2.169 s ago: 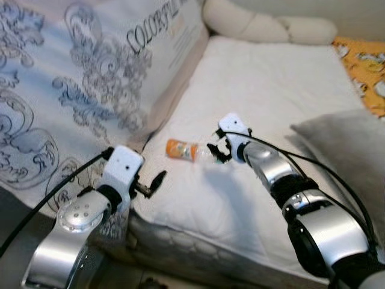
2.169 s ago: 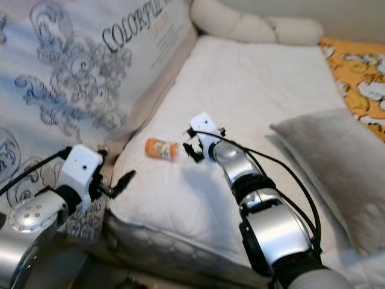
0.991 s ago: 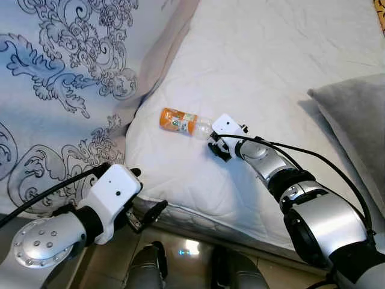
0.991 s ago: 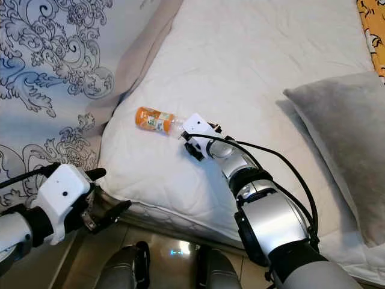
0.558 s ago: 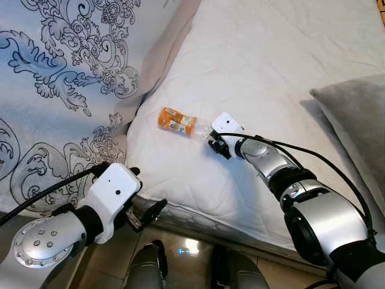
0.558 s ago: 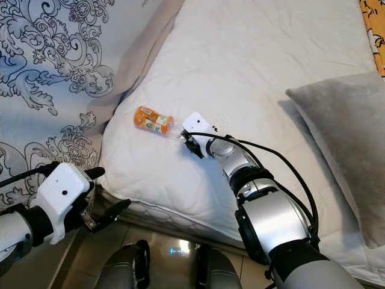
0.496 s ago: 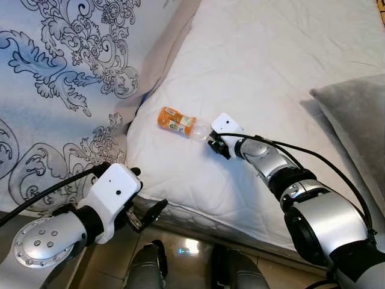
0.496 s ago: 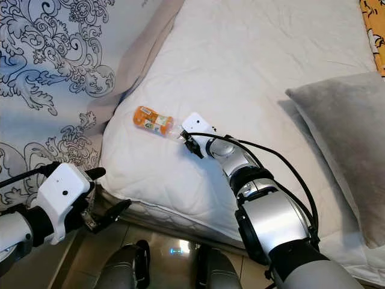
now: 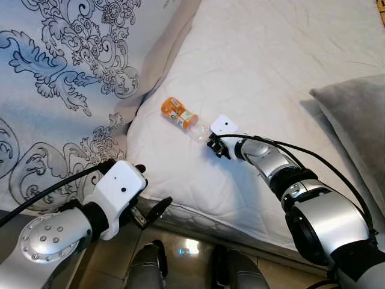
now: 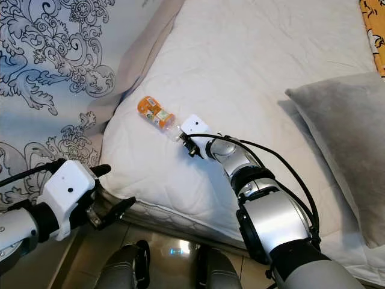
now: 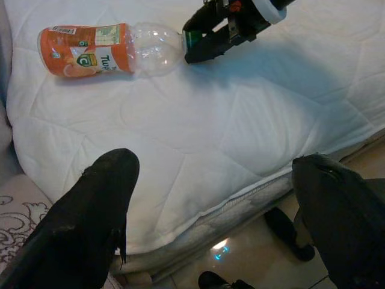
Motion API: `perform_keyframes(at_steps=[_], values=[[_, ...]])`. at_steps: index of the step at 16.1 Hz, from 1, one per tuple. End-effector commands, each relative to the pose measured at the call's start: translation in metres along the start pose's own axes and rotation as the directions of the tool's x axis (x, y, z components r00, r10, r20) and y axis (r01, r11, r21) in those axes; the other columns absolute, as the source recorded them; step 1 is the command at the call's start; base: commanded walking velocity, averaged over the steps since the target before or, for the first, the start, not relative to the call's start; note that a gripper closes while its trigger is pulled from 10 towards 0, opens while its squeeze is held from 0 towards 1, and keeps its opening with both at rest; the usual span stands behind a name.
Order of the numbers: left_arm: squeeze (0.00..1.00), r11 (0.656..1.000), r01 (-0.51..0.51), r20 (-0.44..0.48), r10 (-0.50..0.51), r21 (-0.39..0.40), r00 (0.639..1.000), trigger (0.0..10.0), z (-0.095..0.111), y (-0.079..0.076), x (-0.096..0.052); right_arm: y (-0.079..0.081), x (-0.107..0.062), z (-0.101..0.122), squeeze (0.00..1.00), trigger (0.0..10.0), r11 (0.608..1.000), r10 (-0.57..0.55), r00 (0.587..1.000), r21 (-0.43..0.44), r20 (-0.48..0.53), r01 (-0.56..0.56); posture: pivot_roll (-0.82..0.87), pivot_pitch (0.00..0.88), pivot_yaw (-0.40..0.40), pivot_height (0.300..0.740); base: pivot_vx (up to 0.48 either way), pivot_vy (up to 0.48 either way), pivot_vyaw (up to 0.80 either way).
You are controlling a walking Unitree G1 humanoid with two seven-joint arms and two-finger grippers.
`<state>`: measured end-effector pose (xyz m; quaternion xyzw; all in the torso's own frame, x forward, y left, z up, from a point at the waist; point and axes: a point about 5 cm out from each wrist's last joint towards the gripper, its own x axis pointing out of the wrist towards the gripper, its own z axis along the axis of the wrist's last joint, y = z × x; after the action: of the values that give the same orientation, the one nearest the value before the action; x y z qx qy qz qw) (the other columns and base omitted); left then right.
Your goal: Clean up the room
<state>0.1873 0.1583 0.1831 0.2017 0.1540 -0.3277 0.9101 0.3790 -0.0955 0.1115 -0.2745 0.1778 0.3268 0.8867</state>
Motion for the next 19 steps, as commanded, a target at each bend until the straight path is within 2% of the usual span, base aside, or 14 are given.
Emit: perform_keyframes(at_steps=[1, 3, 5, 6, 7, 9, 11, 12, 13, 15, 16, 17, 18, 19], values=[[0.00, 1.000, 0.011, 0.000, -0.011, -0.001, 1.000, 10.0, -0.001, -0.002, 0.002, 0.002, 0.000, -0.006, 0.00, 0.0, 0.999, 0.018, 1.000, 0.027, -0.018, -0.018, 0.25, 0.264, -0.020, 0.740, 0.000, 0.000, 0.00], [0.00, 1.000, 0.013, 0.001, -0.013, 0.003, 1.000, 10.0, -0.001, -0.001, 0.004, 0.002, -0.001, -0.007, 0.00, 0.0, 0.999, 0.025, 0.999, 0.028, -0.020, -0.024, 0.25, 0.251, -0.014, 0.740, 0.000, 0.000, 0.00], [0.00, 1.000, 0.010, -0.003, -0.010, 0.002, 1.000, 10.0, -0.003, 0.003, 0.008, 0.000, -0.001, -0.007, 0.00, 0.0, 0.997, 0.013, 1.000, 0.070, -0.007, -0.013, 0.24, 0.227, -0.009, 0.740, 0.000, 0.000, 0.00], [0.00, 1.000, -0.011, -0.004, 0.011, -0.015, 1.000, 10.0, -0.005, 0.005, 0.011, -0.006, -0.003, -0.004, 0.00, 0.0, 0.984, -0.033, 0.999, 0.176, 0.037, 0.026, 0.22, 0.196, -0.001, 0.740, 0.000, 0.000, 0.00], [0.00, 0.999, -0.033, -0.009, 0.032, -0.028, 0.999, 10.0, -0.006, 0.007, 0.012, -0.008, -0.004, -0.003, 0.00, 0.0, 0.971, -0.059, 0.996, 0.234, 0.063, 0.042, 0.20, 0.175, 0.005, 0.740, 0.000, 0.000, 0.00], [0.00, 0.991, -0.118, 0.019, 0.120, -0.057, 0.993, 10.0, -0.009, 0.012, 0.017, -0.014, -0.008, -0.004, 0.00, 0.0, 0.924, -0.118, 0.982, 0.377, 0.148, 0.054, 0.14, 0.098, 0.026, 0.740, 0.000, 0.000, 0.00], [0.00, 0.969, -0.208, 0.083, 0.220, -0.130, 0.972, 10.0, -0.010, 0.018, 0.027, -0.014, -0.013, -0.016, 0.00, 0.0, 0.875, -0.167, 0.961, 0.482, 0.221, 0.041, 0.08, 0.037, 0.051, 0.740, 0.000, 0.000, 0.00], [0.00, 0.964, -0.226, 0.099, 0.240, -0.138, 0.966, 10.0, -0.010, 0.019, 0.029, -0.014, -0.015, -0.020, 0.00, 0.0, 0.866, -0.179, 0.956, 0.499, 0.233, 0.041, 0.08, 0.037, 0.051, 0.740, 0.000, 0.000, 0.00], [0.25, 0.956, -0.265, 0.105, 0.278, -0.124, 0.955, 10.0, -0.011, 0.020, 0.037, -0.016, -0.026, -0.039, 0.00, 0.0, 0.825, -0.268, 0.928, 0.560, 0.259, 0.082, 0.04, 0.000, 0.063, 0.740, 0.000, 0.000, 0.00], [0.13, 0.962, -0.238, 0.078, 0.249, -0.131, 0.965, 10.0, -0.015, 0.016, 0.042, -0.015, -0.049, -0.055, 0.00, 0.1, 0.785, -0.365, 0.887, 0.605, 0.281, 0.132, 0.02, 0.000, 0.064, 0.740, 0.000, 0.000, 0.00], [0.13, 0.966, -0.222, 0.075, 0.233, -0.136, 0.970, 10.0, -0.016, 0.014, 0.044, -0.012, -0.058, -0.060, 0.00, 0.1, 0.769, -0.393, 0.876, 0.622, 0.280, 0.146, 0.02, 0.000, 0.063, 0.740, 0.000, 0.000, 0.00], [0.00, 0.959, -0.230, 0.062, 0.242, -0.166, 0.968, 10.0, -0.024, 0.011, 0.045, -0.002, -0.082, -0.065, 0.00, 10.0, 0.752, -0.443, 0.845, 0.637, 0.300, 0.169, -0.02, 0.000, 0.070, 0.740, 0.000, 0.000, 0.00], [0.00, 0.952, -0.238, 0.053, 0.252, -0.192, 0.966, 10.0, -0.029, 0.010, 0.045, 0.007, -0.091, -0.065, 0.00, 10.0, 0.759, -0.454, 0.836, 0.626, 0.308, 0.181, -0.04, 0.000, 0.072, 0.740, 0.000, 0.000, 0.00], [0.00, 0.937, -0.260, 0.012, 0.270, -0.232, 0.963, 10.0, -0.038, 0.008, 0.046, 0.026, -0.102, -0.067, 0.00, 10.0, 0.759, -0.454, 0.834, 0.627, 0.315, 0.176, -0.04, 0.000, 0.074, 0.740, 0.000, 0.000, 0.80]])
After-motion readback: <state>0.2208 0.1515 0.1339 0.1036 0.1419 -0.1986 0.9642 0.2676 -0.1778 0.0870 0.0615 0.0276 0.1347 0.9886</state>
